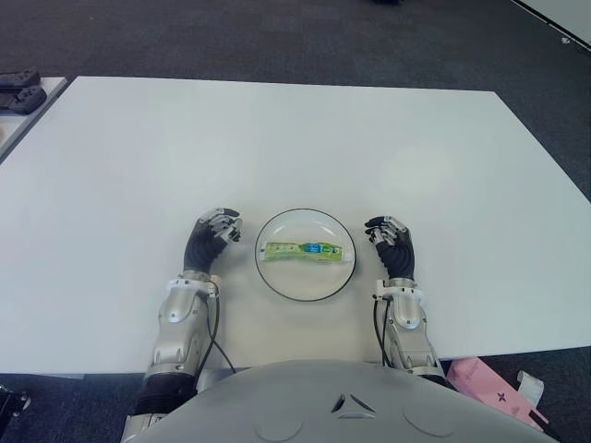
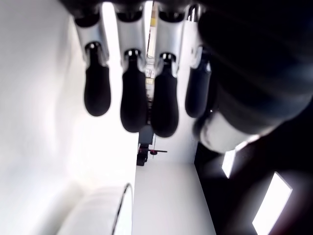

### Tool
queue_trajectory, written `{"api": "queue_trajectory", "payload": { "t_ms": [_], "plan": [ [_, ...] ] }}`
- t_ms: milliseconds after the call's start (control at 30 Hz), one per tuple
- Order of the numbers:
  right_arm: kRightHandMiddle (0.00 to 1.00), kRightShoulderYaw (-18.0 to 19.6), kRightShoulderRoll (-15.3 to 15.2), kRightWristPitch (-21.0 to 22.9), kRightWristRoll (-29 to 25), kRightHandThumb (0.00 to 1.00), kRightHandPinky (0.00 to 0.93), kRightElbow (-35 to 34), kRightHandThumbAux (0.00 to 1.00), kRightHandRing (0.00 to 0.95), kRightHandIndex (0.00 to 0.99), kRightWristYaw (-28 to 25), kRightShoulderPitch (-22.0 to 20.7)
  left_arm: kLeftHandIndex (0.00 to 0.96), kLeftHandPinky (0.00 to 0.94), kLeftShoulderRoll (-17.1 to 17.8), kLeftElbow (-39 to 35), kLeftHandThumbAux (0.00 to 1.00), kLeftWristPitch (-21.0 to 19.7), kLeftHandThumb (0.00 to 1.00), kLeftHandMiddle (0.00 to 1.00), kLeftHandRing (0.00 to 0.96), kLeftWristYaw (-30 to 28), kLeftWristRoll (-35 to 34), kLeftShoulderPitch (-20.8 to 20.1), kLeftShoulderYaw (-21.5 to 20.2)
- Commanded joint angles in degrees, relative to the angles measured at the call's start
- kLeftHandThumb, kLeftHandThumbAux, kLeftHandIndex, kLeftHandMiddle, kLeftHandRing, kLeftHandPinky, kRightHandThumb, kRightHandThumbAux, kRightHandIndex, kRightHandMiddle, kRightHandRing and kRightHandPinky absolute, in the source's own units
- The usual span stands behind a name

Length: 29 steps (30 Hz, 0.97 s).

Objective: Put the toothpaste on the table into the plate.

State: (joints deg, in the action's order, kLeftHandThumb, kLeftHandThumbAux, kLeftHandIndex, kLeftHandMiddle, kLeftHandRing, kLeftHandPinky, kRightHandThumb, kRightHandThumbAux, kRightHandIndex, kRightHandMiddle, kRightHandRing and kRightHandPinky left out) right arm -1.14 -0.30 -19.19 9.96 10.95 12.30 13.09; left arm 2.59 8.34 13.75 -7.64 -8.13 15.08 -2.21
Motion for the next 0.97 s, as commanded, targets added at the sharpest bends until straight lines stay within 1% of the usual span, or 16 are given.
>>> {"api": "queue_trajectory", "payload": {
  "t_ms": [33, 267, 533, 867, 967],
  "plan": [
    [0.474, 0.1, 0.0, 0.0, -0.2, 0.693, 0.472, 0.8, 0.740, 0.466, 0.420, -0.3, -0.4, 0.433, 0.591, -0.8, 2.4, 0.721, -1.0, 0.696, 0.647, 0.627, 1.8, 1.1, 0.9, -0.7],
    [0.472, 0.1, 0.0, -0.4, 0.1, 0.693, 0.475, 1.0, 0.740, 0.469, 0.420, 0.0, -0.4, 0.432, 0.592, -1.7, 2.7, 0.721, 0.0, 0.698, 0.642, 0.624, 2.8, 1.1, 1.0, -1.1],
    [0.457, 0.1, 0.0, 0.0, 0.1, 0.690, 0.436, 1.0, 0.741, 0.451, 0.418, -0.1, -0.5, 0.432, 0.579, -2.6, 2.6, 0.718, -0.4, 0.701, 0.625, 0.612, 4.0, 1.2, 0.8, -1.6],
    [0.464, 0.1, 0.0, 0.6, 0.1, 0.695, 0.443, 0.7, 0.740, 0.451, 0.418, -0.2, -0.4, 0.433, 0.590, -3.0, 2.9, 0.718, -0.1, 0.704, 0.618, 0.612, 5.1, 2.0, 0.6, -1.9],
    [0.466, 0.2, 0.0, 0.6, 0.1, 0.694, 0.459, 0.6, 0.740, 0.454, 0.418, -0.2, -0.4, 0.433, 0.591, -3.1, 3.0, 0.718, 0.0, 0.704, 0.619, 0.612, 5.2, 2.2, 0.6, -2.0]
  ]
}}
